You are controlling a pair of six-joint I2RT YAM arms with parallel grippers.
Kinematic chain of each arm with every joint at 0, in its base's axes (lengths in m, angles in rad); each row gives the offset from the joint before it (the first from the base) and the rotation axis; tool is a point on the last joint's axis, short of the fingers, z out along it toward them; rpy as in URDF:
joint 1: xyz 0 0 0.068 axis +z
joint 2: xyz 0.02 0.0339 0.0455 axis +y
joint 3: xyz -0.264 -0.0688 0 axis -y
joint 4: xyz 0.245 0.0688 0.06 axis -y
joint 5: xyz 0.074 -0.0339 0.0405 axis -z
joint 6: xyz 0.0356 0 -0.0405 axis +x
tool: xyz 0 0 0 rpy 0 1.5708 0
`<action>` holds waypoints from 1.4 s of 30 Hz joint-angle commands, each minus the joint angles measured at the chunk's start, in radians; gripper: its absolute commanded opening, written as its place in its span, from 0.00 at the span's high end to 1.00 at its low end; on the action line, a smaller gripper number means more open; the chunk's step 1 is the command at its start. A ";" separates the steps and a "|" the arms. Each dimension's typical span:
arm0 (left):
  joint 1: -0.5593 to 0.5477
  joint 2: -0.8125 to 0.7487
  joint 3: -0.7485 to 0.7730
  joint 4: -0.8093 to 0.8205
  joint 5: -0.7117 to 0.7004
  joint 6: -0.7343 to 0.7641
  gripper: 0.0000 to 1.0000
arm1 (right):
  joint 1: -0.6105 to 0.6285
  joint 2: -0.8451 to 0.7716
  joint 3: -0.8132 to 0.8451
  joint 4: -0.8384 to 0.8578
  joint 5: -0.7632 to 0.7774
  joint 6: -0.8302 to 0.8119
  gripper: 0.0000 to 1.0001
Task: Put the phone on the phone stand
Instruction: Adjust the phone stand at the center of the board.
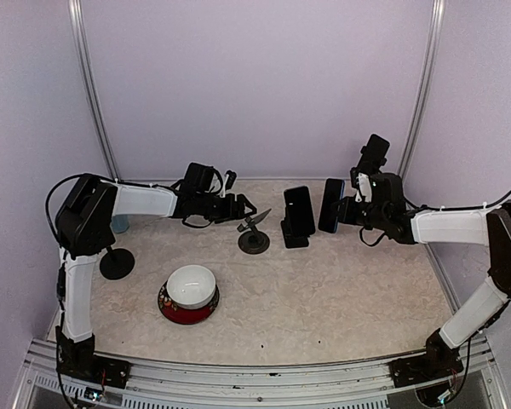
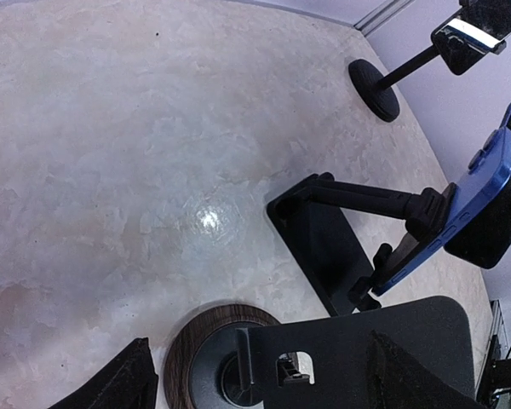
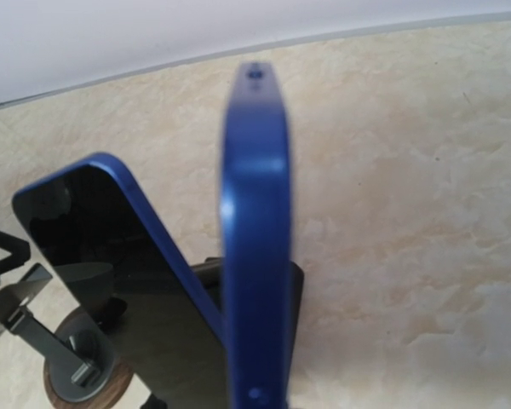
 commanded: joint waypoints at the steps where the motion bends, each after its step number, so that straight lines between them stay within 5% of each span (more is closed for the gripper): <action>1: 0.015 0.018 0.041 -0.008 0.015 -0.016 0.22 | -0.011 -0.032 0.002 0.044 -0.021 0.014 1.00; 9: 0.024 0.053 0.058 -0.007 0.044 -0.024 0.43 | -0.010 -0.032 0.003 0.046 -0.031 0.019 1.00; 18: 0.022 0.063 0.035 0.009 0.101 -0.042 0.48 | -0.011 -0.044 -0.004 0.042 -0.022 0.008 1.00; 31: 0.028 0.070 0.016 0.030 0.140 -0.062 0.70 | -0.011 -0.083 -0.039 0.045 -0.007 0.013 1.00; 35: 0.028 0.054 -0.010 0.052 0.134 -0.070 0.82 | -0.010 -0.086 -0.046 0.056 -0.019 0.026 1.00; 38: 0.028 0.022 -0.053 0.096 0.112 -0.083 1.00 | -0.011 -0.088 -0.051 0.060 -0.032 0.034 1.00; 42: 0.026 -0.049 -0.129 0.163 0.036 -0.105 1.00 | -0.010 -0.112 -0.065 0.056 -0.025 0.032 1.00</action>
